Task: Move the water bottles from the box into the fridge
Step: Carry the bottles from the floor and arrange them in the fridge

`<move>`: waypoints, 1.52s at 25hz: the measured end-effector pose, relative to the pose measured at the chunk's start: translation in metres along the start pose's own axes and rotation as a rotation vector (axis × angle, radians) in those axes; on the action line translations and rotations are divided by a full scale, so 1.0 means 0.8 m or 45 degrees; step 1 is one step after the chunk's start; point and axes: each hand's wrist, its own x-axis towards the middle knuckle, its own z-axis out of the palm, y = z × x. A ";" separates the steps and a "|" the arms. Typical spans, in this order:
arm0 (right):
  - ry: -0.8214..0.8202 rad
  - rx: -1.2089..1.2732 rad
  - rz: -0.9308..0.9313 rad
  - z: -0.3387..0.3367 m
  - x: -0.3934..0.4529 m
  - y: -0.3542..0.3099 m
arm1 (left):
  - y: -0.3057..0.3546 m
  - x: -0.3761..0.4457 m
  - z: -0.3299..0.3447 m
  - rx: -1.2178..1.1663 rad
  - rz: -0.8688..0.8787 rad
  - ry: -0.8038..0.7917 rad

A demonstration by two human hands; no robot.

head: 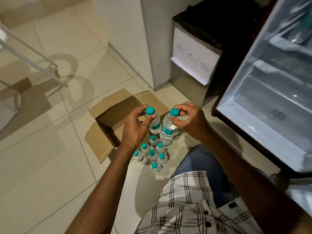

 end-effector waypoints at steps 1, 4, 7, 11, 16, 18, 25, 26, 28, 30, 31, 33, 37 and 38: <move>0.070 -0.026 0.002 -0.023 0.003 0.006 | 0.016 0.013 0.012 -0.017 0.039 -0.045; 0.240 -0.064 0.061 -0.101 0.006 0.023 | 0.073 0.051 0.058 -0.071 0.155 -0.193; 0.324 -0.034 0.193 -0.180 0.001 0.033 | 0.136 0.076 0.113 -0.119 0.280 -0.334; 0.537 -0.094 0.263 -0.276 -0.012 0.038 | 0.223 0.092 0.181 -0.176 0.456 -0.478; 0.782 -0.238 0.254 -0.379 -0.031 0.022 | 0.330 0.099 0.248 -0.213 0.678 -0.571; 0.871 -0.323 0.230 -0.416 -0.034 0.013 | 0.371 0.100 0.268 -0.246 0.790 -0.578; 1.400 -0.550 0.084 -0.498 -0.038 -0.019 | 0.481 0.114 0.313 -0.512 0.970 -0.400; 1.488 -0.538 0.052 -0.503 -0.035 -0.023 | 0.492 0.116 0.318 -0.553 0.990 -0.383; 1.658 -0.476 -0.016 -0.513 -0.027 -0.027 | 0.511 0.122 0.331 -0.626 1.034 -0.358; 1.803 -0.423 -0.087 -0.521 -0.014 -0.027 | 0.527 0.128 0.350 -0.681 1.045 -0.370; 1.856 -0.405 -0.116 -0.524 -0.007 -0.026 | 0.536 0.131 0.361 -0.715 1.034 -0.392; 1.915 -0.358 -0.149 -0.536 0.009 -0.020 | 0.555 0.136 0.386 -0.787 0.994 -0.436; 1.970 -0.341 -0.080 -0.563 0.034 0.008 | 0.588 0.144 0.441 -0.800 1.015 -0.458; 1.979 -0.362 -0.045 -0.570 0.038 0.017 | 0.596 0.149 0.455 -0.788 1.027 -0.471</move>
